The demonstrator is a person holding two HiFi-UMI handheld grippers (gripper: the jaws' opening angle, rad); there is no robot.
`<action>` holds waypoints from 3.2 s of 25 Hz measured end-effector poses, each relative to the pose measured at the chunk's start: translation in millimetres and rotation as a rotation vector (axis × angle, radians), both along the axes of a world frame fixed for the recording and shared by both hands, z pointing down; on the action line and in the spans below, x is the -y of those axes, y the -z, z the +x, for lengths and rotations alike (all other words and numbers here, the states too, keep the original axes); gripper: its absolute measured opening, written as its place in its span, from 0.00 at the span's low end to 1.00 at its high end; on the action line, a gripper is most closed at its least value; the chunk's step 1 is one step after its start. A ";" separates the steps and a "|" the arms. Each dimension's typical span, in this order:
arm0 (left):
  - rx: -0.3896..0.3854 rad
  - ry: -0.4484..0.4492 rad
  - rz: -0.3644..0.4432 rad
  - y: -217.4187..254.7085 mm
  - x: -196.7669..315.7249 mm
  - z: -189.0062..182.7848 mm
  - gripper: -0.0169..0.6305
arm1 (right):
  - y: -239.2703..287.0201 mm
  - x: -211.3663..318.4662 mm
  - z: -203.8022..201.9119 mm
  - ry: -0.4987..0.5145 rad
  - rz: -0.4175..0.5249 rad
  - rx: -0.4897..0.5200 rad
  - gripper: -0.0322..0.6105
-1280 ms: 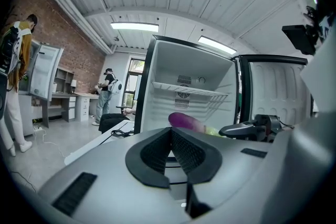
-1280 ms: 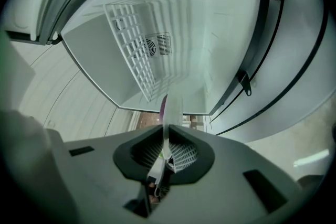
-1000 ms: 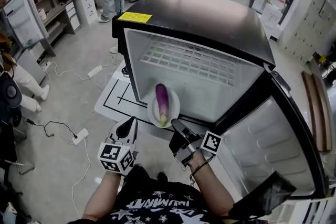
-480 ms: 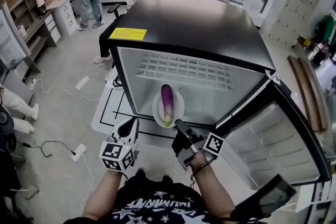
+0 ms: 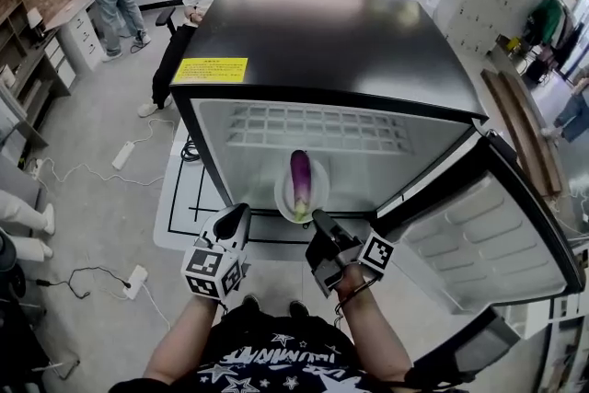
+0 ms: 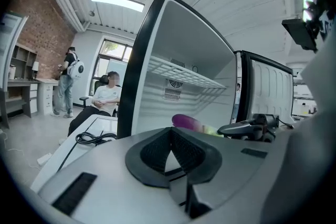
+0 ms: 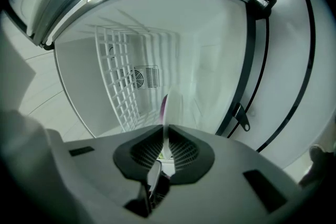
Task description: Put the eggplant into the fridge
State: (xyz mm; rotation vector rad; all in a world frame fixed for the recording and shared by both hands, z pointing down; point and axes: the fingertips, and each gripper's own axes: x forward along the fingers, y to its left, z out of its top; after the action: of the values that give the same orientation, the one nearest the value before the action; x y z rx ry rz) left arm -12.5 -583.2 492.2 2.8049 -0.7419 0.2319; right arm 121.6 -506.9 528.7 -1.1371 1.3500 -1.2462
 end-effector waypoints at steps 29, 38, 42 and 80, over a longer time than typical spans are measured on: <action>0.015 -0.169 -0.060 -24.5 18.3 37.5 0.04 | -53.0 48.0 39.0 -0.116 -0.152 -0.035 0.09; 0.014 -0.162 -0.062 -22.6 17.9 36.0 0.04 | -65.1 51.5 44.7 -0.122 -0.255 -0.079 0.09; 0.007 -0.157 -0.064 -21.6 17.6 35.4 0.04 | -73.2 51.0 46.1 -0.113 -0.320 -0.124 0.09; -0.056 -0.161 -0.065 -9.1 13.0 28.7 0.04 | -69.4 44.0 37.0 -0.041 -0.408 -0.307 0.17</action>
State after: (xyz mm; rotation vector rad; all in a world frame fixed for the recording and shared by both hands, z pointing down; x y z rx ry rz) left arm 16.2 -596.2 501.2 2.7987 -0.4873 0.2008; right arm 158.6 -551.0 598.1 -1.6882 1.3150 -1.3971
